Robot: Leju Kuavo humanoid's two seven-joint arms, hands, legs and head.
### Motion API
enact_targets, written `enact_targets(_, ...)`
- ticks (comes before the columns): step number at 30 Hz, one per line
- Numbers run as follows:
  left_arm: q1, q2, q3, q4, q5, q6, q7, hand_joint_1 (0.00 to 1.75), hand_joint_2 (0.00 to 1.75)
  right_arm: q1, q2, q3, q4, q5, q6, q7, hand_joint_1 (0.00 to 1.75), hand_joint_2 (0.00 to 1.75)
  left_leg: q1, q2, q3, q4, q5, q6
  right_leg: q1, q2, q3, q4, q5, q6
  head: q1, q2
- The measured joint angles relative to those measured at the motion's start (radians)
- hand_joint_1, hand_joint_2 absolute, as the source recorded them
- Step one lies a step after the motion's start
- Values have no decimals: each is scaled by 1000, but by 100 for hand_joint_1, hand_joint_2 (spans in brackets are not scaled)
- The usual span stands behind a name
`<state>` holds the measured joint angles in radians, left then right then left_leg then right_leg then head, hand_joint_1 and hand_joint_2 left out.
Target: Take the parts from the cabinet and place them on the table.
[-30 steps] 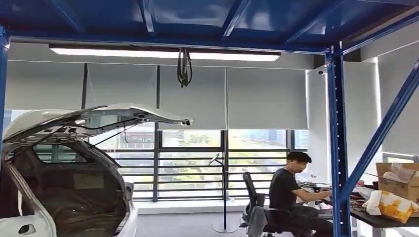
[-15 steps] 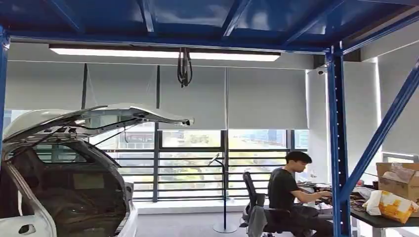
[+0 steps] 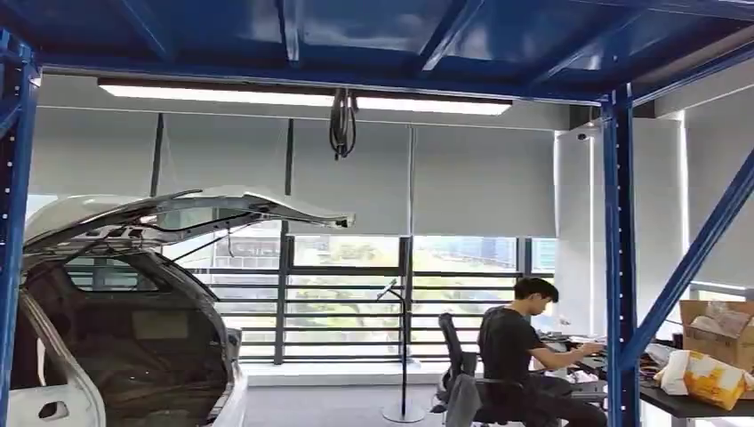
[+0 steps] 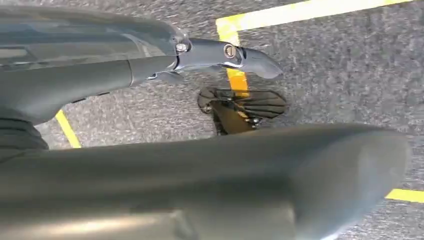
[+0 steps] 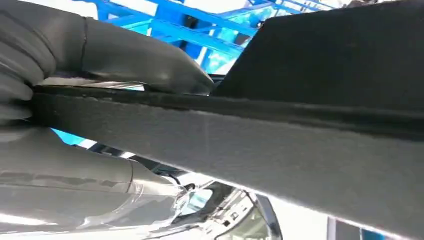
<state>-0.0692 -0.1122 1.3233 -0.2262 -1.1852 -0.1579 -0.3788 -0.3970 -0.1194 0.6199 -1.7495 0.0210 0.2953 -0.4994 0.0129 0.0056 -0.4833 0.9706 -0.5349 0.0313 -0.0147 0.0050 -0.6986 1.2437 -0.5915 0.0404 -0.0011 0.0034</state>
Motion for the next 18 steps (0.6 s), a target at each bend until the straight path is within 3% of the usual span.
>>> enact_targets(1, 2, 0, 2, 0, 0, 1, 9, 0, 0, 8, -5, -6, -2, 0, 2, -2, 175, 175, 1, 0, 0, 1, -1, -1, -2, 0, -34, 59, -10, 3, 0, 0)
enact_targets(2, 4, 1, 5, 0, 0, 2, 19, 0, 0, 14, -9, -10, -3, 1, 4, -5, 175, 175, 3, -1, 3, 1, -5, -3, -4, 0, -49, 71, 3, 6, 0, 0)
enact_targets(3, 7, 2, 10, 0, 2, 5, 30, 0, 0, 19, -14, -16, -6, 2, 8, -9, 175, 175, 5, -1, 8, 1, -9, -7, -6, 0, -38, 37, 37, 8, 0, 0)
enact_targets(5, 12, 5, 15, 0, 6, 11, 47, 0, 0, 24, -20, -27, -14, 8, 10, -19, 175, 175, 11, -3, 27, 4, -25, -19, -9, -3, 34, -129, 143, 11, 0, 0)
enact_targets(6, 16, 13, 18, 0, 12, 13, 59, 0, 0, 27, -26, -34, -17, 11, 11, -27, 175, 175, 11, -3, 31, 6, -33, -26, -9, -4, 61, -188, 160, 11, 0, 0)
enact_targets(9, 20, 31, 33, 0, 16, 23, 94, 0, 0, 43, -38, -53, -29, 15, 16, -39, 175, 175, 6, -5, 12, 17, -34, -38, 1, -2, 56, -197, 141, -15, 3, 0)
enact_targets(11, 26, 42, 41, 0, 19, 29, 104, 0, 0, 46, -41, -61, -37, 15, 17, -45, 175, 175, 7, -4, 11, 18, -37, -48, -4, 0, 54, -201, 136, -23, 3, 1)
enact_targets(12, 26, 50, 42, 0, 19, 31, 106, 0, 0, 48, -42, -67, -42, 15, 18, -47, 175, 175, 8, -4, 7, 31, -55, -52, -7, 0, 55, -206, 135, -30, 3, 1)
enact_targets(13, 25, 56, 43, 0, 20, 32, 111, 0, 0, 51, -43, -72, -46, 15, 18, -48, 175, 175, 8, -4, -13, 77, -87, -52, -7, -1, 55, -206, 134, -35, 3, 0)
enact_targets(15, 27, 66, 49, 0, 20, 39, 114, 0, 0, 58, -46, -79, -47, 17, 18, -51, 175, 175, 7, -5, -92, 242, -165, -52, -2, -3, 53, -206, 134, -40, 3, 0)
enact_targets(16, 30, 69, 52, 0, 20, 41, 117, 0, 0, 63, -48, -81, -47, 18, 18, -52, 175, 175, 7, -5, -127, 312, -186, -52, 1, -4, 52, -205, 135, -42, 3, 0)
enact_targets(17, 32, 72, 54, 0, 20, 43, 119, 0, 0, 69, -50, -83, -47, 18, 18, -53, 175, 175, 6, -5, -140, 336, -181, -51, 2, -4, 52, -205, 136, -44, 3, 0)
enact_targets(18, 36, 75, 56, 0, 20, 44, 119, 0, 0, 72, -51, -84, -48, 18, 18, -54, 175, 175, 6, -5, -132, 311, -155, -49, 3, -3, 51, -205, 138, -45, 3, 0)
